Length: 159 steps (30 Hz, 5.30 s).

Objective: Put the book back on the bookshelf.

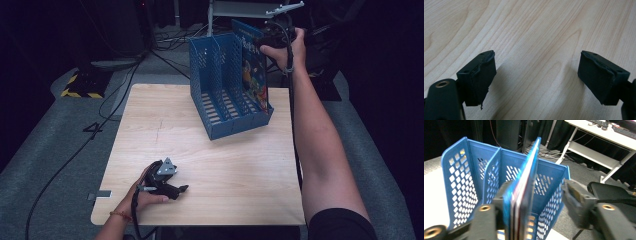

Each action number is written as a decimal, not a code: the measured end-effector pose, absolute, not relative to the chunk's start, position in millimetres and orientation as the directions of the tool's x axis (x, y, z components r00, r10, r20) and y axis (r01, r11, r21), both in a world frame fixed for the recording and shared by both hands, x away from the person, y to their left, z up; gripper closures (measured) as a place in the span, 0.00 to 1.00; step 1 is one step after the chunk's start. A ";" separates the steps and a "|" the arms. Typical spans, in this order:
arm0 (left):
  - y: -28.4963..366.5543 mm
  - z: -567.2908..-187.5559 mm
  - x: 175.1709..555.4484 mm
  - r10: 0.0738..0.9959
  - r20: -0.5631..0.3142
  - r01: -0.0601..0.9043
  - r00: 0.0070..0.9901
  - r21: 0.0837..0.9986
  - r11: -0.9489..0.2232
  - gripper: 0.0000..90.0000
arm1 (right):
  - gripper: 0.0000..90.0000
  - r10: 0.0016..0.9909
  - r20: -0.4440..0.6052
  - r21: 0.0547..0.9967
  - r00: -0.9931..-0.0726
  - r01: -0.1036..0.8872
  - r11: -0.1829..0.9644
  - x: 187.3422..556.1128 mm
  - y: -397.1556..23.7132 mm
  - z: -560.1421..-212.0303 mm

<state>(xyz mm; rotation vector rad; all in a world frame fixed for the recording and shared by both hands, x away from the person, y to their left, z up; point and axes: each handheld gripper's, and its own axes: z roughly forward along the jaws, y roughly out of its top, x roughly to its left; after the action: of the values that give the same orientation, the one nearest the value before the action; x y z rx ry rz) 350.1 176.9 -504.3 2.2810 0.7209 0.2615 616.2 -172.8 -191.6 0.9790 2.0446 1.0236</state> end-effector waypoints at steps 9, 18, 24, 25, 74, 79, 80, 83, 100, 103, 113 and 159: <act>177.4 -504.0 350.0 0.562 -0.022 0.420 0.827 0.690 -0.590 0.18 | 0.85 0.854 -0.216 0.733 -0.473 0.499 0.461 638.1 -155.8 -185.3; 177.8 -503.9 350.2 0.561 -0.023 0.418 0.827 0.691 -0.589 0.18 | 0.93 0.853 -0.180 0.737 -0.490 0.507 0.447 640.1 -160.4 -191.0; 178.4 -504.0 350.8 0.561 -0.033 0.422 0.827 0.695 -0.582 0.18 | 0.93 0.855 -0.150 0.795 -0.496 0.453 0.403 633.2 -168.7 -184.1; 178.2 -503.9 350.6 0.561 -0.029 0.421 0.827 0.694 -0.584 0.18 | 0.93 0.855 -0.149 0.802 -0.497 0.446 0.399 632.0 -169.9 -181.1; 176.4 -504.2 348.9 0.565 -0.021 0.420 0.825 0.690 -0.589 0.18 | 0.69 0.828 -0.123 0.929 -0.547 0.230 0.290 577.6 -224.0 -300.1; 176.4 -504.2 348.9 0.565 -0.021 0.421 0.825 0.691 -0.588 0.18 | 0.51 0.813 -0.133 0.900 -0.567 0.274 0.338 564.3 -231.5 -296.8; 176.4 -504.2 348.9 0.565 -0.021 0.421 0.825 0.691 -0.588 0.18 | 0.48 0.804 -0.141 0.894 -0.577 0.275 0.354 561.1 -232.8 -296.3; 176.4 -504.2 348.9 0.565 -0.021 0.420 0.825 0.690 -0.589 0.18 | 0.42 0.794 -0.159 0.876 -0.587 0.288 0.388 550.2 -237.6 -295.2; 176.3 -504.3 349.1 0.564 -0.020 0.419 0.825 0.691 -0.589 0.18 | 0.34 0.741 -0.199 0.815 -0.642 0.311 0.488 499.2 -261.5 -305.2; 176.4 -504.2 349.1 0.565 -0.018 0.419 0.825 0.690 -0.590 0.18 | 0.33 0.733 -0.201 0.808 -0.649 0.313 0.499 491.4 -264.6 -309.6; 176.1 -504.3 349.2 0.565 -0.019 0.420 0.825 0.691 -0.589 0.18 | 0.33 0.695 -0.225 0.768 -0.682 0.316 0.558 455.4 -277.2 -331.5; 174.6 -504.3 348.4 0.578 -0.016 0.427 0.816 0.690 -0.584 0.17 | 0.28 0.729 -0.107 0.693 -0.677 0.475 0.543 338.3 -365.1 -491.6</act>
<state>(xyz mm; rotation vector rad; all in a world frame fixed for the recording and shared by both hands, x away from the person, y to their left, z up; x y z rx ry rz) 348.4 174.6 -504.3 2.2820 0.7339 0.2722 338.3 -365.1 -491.6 0.9847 2.3990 0.9090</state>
